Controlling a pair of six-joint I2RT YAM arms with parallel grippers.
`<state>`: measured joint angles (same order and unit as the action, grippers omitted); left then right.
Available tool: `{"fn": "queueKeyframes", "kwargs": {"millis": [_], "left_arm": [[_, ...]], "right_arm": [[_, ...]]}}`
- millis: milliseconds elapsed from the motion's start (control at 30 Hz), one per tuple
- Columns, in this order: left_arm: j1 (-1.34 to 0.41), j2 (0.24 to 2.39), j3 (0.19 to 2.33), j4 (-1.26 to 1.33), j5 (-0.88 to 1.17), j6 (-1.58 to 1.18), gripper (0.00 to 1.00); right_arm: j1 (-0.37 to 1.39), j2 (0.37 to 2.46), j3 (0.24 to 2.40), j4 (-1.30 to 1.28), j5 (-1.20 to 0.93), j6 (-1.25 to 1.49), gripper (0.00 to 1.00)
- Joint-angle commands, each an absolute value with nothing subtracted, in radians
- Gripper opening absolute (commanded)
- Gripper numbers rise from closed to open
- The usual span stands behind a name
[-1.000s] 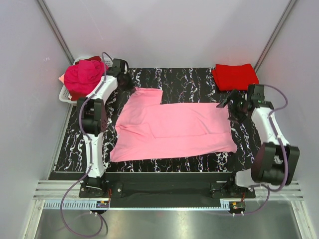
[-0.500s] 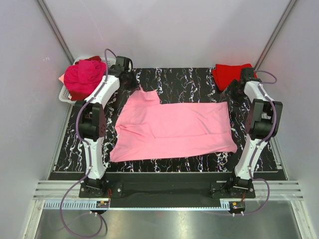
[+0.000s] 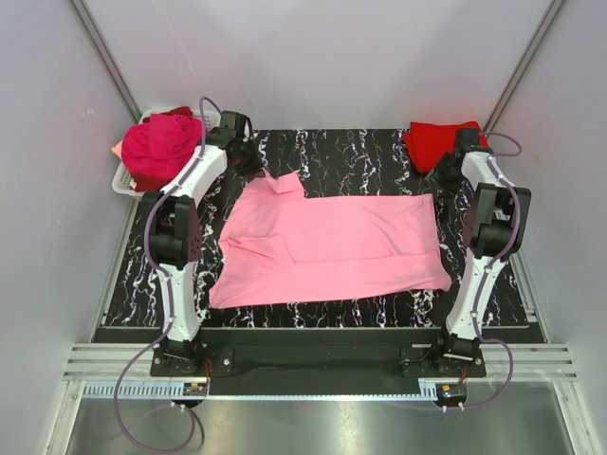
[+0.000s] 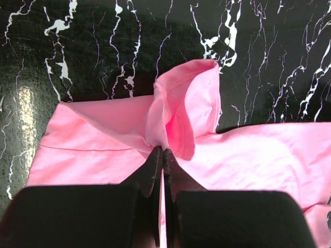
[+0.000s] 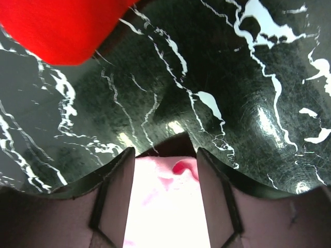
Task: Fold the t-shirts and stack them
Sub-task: Fold the tshirt
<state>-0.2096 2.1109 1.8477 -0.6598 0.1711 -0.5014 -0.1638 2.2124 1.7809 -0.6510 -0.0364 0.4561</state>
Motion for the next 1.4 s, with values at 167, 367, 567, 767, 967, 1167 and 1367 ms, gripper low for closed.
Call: {"fn": "queueKeyframes", "kwargs": {"millis": [167, 367, 567, 767, 967, 1167, 1367], "left_arm": [[-0.207, 2.037, 1.847, -0.641, 0.16, -0.494, 0.0], [-0.207, 2.036, 1.85, -0.649, 0.155, -0.489, 0.0], [-0.207, 2.013, 1.887, -0.706, 0.126, -0.471, 0.0], [-0.21, 1.91, 1.866, -0.773, 0.084, -0.448, 0.0], [-0.215, 1.746, 1.686, -0.758, 0.051, -0.434, 0.0], [-0.216, 1.594, 1.45, -0.718, 0.023, -0.42, 0.0], [-0.216, 1.471, 1.315, -0.721, 0.002, -0.403, 0.0]], "right_arm": [[-0.166, 2.207, 1.743, -0.614, -0.04, 0.459, 0.47], [-0.166, 2.214, 1.74, -0.607, -0.051, 0.457, 0.2], [-0.166, 2.201, 1.767, -0.629, -0.078, 0.466, 0.0], [-0.166, 2.112, 1.743, -0.652, -0.1, 0.476, 0.0], [-0.164, 1.999, 1.649, -0.647, -0.12, 0.472, 0.0], [-0.166, 1.85, 1.496, -0.627, -0.11, 0.465, 0.0], [-0.166, 1.735, 1.368, -0.615, -0.1, 0.459, 0.0]]}}
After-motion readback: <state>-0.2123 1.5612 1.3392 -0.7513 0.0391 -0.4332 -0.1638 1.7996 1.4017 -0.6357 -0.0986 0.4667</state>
